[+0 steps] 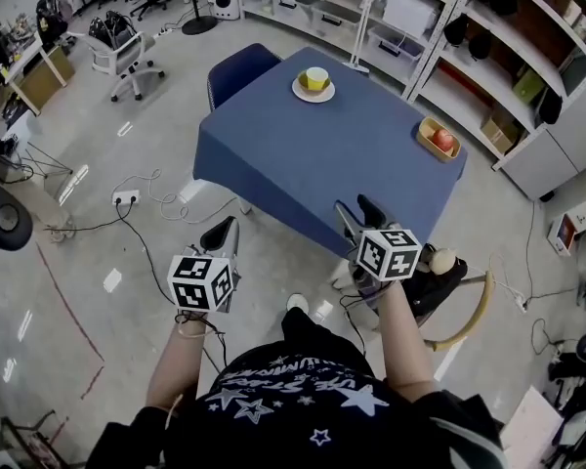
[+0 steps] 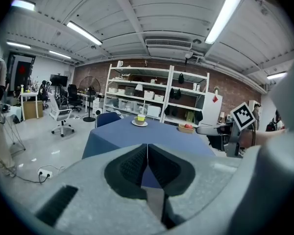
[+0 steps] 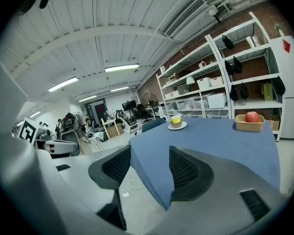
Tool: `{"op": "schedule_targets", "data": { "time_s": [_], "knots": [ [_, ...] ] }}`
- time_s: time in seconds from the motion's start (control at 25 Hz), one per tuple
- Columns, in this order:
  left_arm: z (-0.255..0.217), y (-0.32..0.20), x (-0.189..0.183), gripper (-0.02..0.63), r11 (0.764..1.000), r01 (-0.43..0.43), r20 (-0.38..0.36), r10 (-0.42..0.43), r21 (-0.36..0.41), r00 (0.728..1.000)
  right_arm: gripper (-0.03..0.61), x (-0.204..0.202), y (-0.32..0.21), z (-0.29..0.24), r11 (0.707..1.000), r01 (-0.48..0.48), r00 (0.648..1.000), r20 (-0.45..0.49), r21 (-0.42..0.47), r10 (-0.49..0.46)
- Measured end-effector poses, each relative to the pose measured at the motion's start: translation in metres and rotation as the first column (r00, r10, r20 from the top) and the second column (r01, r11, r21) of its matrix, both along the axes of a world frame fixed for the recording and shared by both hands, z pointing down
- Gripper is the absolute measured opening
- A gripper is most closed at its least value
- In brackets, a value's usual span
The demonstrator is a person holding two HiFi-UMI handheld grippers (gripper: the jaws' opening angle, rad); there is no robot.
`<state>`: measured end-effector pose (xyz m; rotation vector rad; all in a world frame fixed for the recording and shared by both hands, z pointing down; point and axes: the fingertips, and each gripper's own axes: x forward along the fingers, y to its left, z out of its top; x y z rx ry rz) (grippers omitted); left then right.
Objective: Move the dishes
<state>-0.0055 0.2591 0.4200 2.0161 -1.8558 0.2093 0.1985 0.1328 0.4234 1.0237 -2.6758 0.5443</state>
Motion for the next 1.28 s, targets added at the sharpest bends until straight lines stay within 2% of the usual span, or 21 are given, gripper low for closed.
{"op": "schedule_targets", "data": {
  "time_s": [0.36, 0.64, 0.96, 1.12, 1.28],
  "knots": [
    [-0.001, -0.091, 0.008, 0.023, 1.0, 0.014, 0.02, -0.014, -0.007, 1.0, 0.235, 0.008, -0.097, 0.009, 0.999, 0.019, 1.0, 0.016, -0.043, -0.018],
    [-0.001, -0.123, 0.011, 0.023, 1.0, 0.008, 0.035, -0.008, -0.011, 0.999, 0.233, 0.006, -0.134, 0.009, 0.998, 0.027, 0.999, 0.032, -0.053, -0.026],
    [-0.001, -0.159, -0.017, 0.023, 1.0, 0.013, 0.028, -0.013, -0.003, 1.0, 0.233, -0.011, -0.173, 0.006, 0.999, 0.022, 1.0, 0.01, -0.045, -0.021],
    [0.001, -0.199, -0.037, 0.023, 1.0, -0.007, 0.021, 0.006, 0.005, 1.0, 0.23, -0.031, -0.205, 0.003, 0.999, 0.012, 1.0, -0.002, -0.04, -0.012],
    [0.004, -0.246, -0.054, 0.023, 0.998, -0.06, 0.031, 0.06, 0.005, 0.998, 0.23, -0.05, -0.24, 0.006, 0.997, -0.014, 1.0, -0.005, -0.071, 0.014]
  ]
}}
